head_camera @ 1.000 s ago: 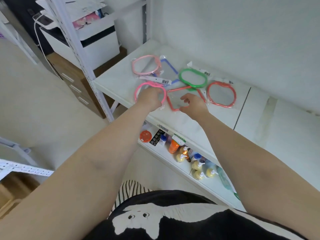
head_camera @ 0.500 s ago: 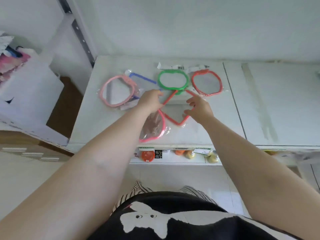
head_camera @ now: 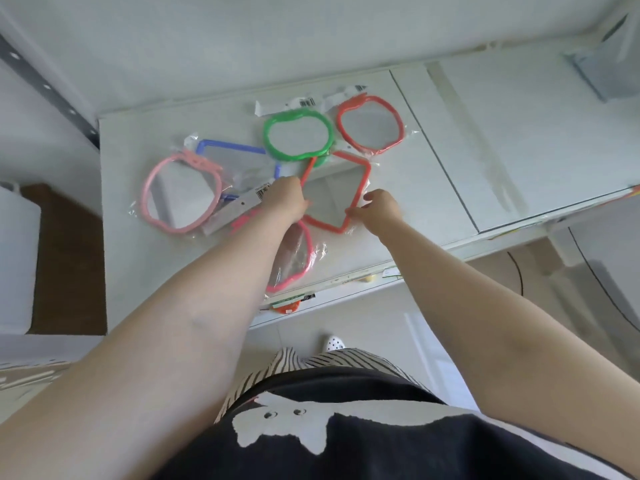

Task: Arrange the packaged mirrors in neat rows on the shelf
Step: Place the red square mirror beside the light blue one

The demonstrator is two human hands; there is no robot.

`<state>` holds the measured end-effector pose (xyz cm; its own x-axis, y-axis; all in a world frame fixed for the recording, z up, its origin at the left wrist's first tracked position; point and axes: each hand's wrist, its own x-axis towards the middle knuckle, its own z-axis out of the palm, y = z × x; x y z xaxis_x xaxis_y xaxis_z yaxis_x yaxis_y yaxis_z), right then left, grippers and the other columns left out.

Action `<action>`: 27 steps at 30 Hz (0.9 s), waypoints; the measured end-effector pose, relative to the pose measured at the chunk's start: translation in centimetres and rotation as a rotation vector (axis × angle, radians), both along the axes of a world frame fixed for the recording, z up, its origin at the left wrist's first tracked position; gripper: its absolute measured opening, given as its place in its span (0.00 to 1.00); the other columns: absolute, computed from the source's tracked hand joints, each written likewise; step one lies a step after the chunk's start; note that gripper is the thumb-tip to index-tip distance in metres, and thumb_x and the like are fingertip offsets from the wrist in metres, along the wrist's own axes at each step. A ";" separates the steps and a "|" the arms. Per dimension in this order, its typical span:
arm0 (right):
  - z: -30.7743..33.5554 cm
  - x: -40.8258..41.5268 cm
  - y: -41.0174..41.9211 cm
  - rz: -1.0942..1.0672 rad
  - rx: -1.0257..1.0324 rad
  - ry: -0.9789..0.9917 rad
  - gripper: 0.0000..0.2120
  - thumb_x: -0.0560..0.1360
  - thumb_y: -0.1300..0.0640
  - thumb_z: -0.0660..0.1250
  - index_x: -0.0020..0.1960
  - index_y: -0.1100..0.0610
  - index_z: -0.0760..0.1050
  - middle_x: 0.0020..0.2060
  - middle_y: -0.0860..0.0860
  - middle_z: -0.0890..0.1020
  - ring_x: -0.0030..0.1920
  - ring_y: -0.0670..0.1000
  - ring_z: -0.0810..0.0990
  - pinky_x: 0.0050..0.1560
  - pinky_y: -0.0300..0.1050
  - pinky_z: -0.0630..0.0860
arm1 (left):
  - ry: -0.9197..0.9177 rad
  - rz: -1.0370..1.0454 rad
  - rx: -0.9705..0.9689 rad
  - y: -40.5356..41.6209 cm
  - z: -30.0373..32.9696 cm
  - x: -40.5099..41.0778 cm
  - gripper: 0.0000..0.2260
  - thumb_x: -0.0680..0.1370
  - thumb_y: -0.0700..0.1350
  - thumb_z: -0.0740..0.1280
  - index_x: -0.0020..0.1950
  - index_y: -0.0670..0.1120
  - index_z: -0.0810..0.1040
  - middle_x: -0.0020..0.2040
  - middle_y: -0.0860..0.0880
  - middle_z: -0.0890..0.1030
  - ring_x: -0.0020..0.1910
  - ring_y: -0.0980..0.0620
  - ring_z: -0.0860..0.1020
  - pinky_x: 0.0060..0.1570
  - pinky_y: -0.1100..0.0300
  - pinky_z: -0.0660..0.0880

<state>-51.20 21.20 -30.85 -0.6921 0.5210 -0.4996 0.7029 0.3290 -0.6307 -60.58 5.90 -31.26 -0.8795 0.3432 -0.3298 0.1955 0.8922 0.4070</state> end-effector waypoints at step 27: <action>3.9 4.9 6.0 -0.389 -0.363 0.289 0.09 0.71 0.63 0.72 0.51 0.60 0.80 0.32 0.52 0.77 0.28 0.48 0.73 0.30 0.37 0.73 | -0.622 0.453 0.646 4.6 2.9 5.7 0.09 0.74 0.30 0.69 0.37 0.40 0.73 0.23 0.48 0.78 0.16 0.58 0.75 0.25 0.64 0.75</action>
